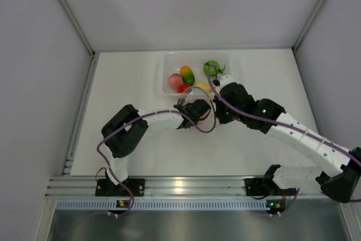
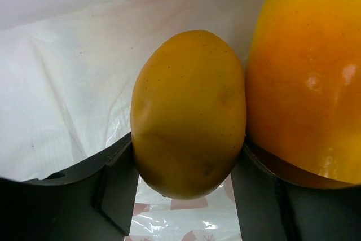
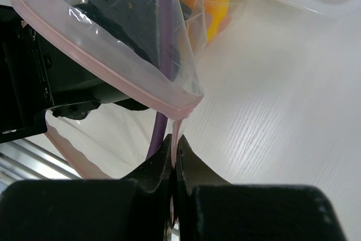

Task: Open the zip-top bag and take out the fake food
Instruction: Pick up the fake fruit from the zipper food storage bag.

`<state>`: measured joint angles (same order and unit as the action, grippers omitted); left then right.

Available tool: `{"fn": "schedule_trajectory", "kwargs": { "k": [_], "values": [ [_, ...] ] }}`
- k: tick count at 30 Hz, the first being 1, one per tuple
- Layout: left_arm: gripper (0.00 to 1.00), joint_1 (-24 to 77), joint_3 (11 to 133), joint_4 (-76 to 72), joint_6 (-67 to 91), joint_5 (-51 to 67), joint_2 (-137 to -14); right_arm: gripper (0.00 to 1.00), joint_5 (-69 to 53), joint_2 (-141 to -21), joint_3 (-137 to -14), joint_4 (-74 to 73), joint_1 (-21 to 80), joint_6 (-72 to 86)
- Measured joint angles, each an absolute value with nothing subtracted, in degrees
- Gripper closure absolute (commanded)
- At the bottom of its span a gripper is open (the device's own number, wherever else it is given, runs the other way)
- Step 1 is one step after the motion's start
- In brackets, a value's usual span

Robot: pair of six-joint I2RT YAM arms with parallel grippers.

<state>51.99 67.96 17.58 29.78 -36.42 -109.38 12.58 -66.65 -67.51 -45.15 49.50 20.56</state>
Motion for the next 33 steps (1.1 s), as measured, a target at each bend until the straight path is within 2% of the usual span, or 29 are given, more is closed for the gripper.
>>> {"fn": "schedule_trajectory", "kwargs": {
  "k": [1,4,20,27,33],
  "values": [
    [0.87,51.94,67.96,17.41,29.74,-36.16,-109.38,1.0,12.58,-66.65,-67.51,-45.15,49.5,20.56],
    [1.0,51.92,67.92,16.58,29.78,-35.03,-109.36,1.0,12.71,-66.65,-67.51,-45.06,49.45,20.58],
    [1.0,55.72,62.15,8.32,23.77,-25.39,-100.66,1.0,15.86,-67.46,-71.22,-41.56,49.45,19.55],
    [1.0,57.32,56.49,1.19,18.44,-19.38,-98.21,1.0,16.6,-72.77,-77.62,-43.59,48.75,17.52],
    [1.0,58.19,53.17,-2.52,15.77,-17.3,-97.12,1.0,14.72,-76.23,-78.48,-46.92,48.12,16.16]
  ]
}}
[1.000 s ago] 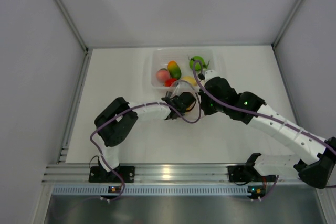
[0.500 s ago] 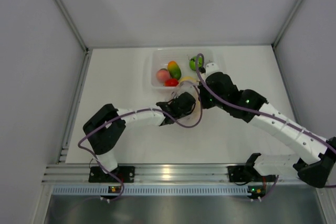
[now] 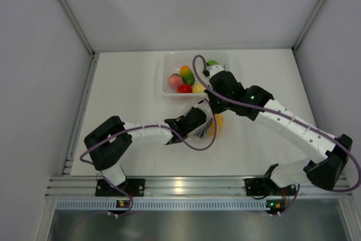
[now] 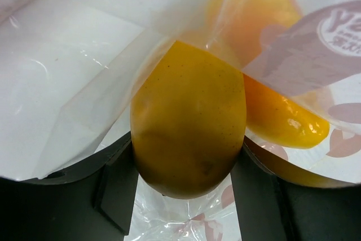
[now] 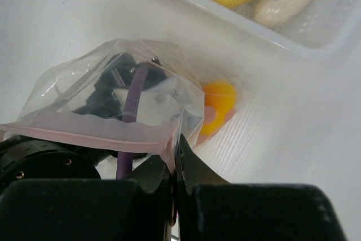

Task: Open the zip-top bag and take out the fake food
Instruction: Pick up the fake fruit from the zipper food storage bag.

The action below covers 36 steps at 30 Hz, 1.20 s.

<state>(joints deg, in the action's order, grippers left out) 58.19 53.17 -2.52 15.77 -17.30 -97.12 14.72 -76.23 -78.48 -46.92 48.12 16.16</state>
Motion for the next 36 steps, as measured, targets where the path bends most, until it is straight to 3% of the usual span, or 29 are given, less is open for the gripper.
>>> {"fn": "schedule_trajectory", "kwargs": {
  "k": [20,31,36],
  "values": [
    [1.0,62.76,48.1,-6.87,9.72,-25.67,-94.76,1.0,8.25,-79.37,-81.41,-52.8,45.58,13.5],
    [1.0,62.87,48.12,-7.31,13.08,-35.03,-94.74,1.0,10.59,-79.13,-80.53,-53.3,45.6,14.09],
    [1.0,63.07,47.97,-7.92,15.07,-34.04,-93.84,1.0,12.19,-79.07,-77.67,-52.51,45.63,14.59]
  ]
}}
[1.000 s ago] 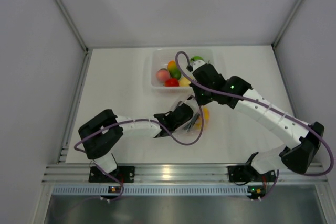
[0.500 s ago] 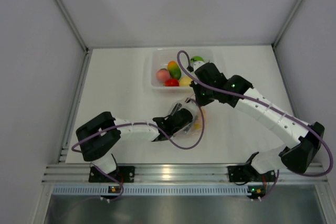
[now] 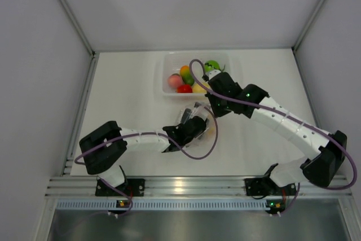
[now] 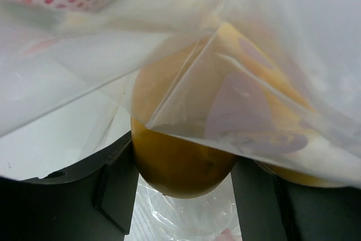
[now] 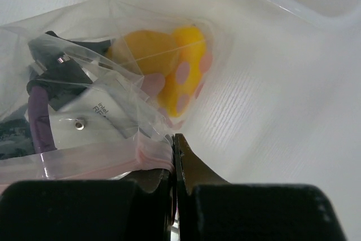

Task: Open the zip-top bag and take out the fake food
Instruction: Pick up the fake fruit from the zipper food storage bag.

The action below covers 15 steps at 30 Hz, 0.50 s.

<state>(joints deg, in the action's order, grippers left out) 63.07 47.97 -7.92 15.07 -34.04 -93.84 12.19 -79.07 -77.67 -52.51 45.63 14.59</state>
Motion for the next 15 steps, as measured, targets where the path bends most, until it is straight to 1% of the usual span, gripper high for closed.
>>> {"fn": "schedule_trajectory", "kwargs": {
  "k": [5,15],
  "values": [
    [1.0,63.02,45.93,-8.95,15.09,-30.48,-90.94,1.0,9.54,-77.36,-76.27,-50.68,45.63,15.35],
    [1.0,61.93,40.12,-17.8,13.19,-20.23,-87.26,1.0,3.4,-75.05,-75.13,-49.17,45.63,15.68]
  ]
}}
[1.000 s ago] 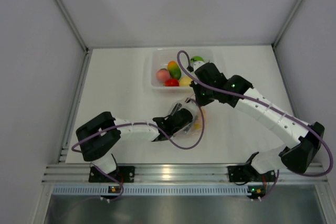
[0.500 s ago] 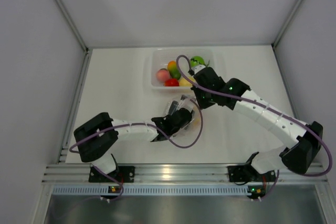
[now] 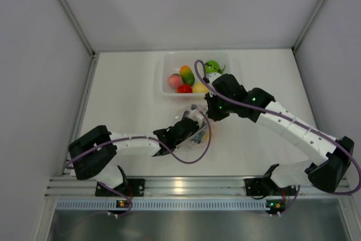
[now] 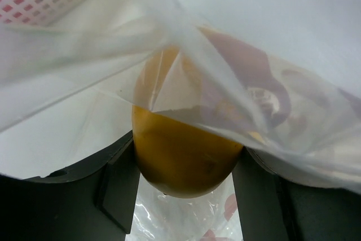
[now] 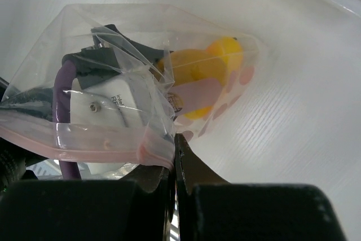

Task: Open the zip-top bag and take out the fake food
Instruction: Pick up the fake fruit from the zipper food storage bag.

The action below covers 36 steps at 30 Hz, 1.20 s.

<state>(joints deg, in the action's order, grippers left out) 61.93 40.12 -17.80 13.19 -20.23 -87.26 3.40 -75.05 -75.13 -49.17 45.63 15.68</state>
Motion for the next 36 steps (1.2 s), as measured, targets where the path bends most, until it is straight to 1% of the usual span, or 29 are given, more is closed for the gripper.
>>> {"fn": "schedule_trajectory", "kwargs": {
  "k": [7,16,24,29,36],
  "values": [
    [1.0,61.34,38.57,-19.05,11.81,-16.21,-86.74,1.0,1.32,-75.05,-74.24,-49.34,45.63,15.81],
    [1.0,60.93,39.38,-20.47,11.14,-12.67,-87.31,1.0,0.12,-73.12,-74.22,-49.41,45.56,12.67],
    [1.0,60.75,45.54,-18.02,10.37,-9.19,-92.71,1.0,5.67,-72.51,-74.74,-52.99,44.45,8.51],
    [1.0,60.42,46.35,-16.45,10.2,-8.99,-92.92,1.0,8.16,-74.52,-76.99,-55.0,44.53,7.86],
    [1.0,61.17,46.37,-14.98,5.67,-7.88,-92.77,1.0,10.33,-75.07,-77.14,-52.45,44.53,7.49]
  ]
}}
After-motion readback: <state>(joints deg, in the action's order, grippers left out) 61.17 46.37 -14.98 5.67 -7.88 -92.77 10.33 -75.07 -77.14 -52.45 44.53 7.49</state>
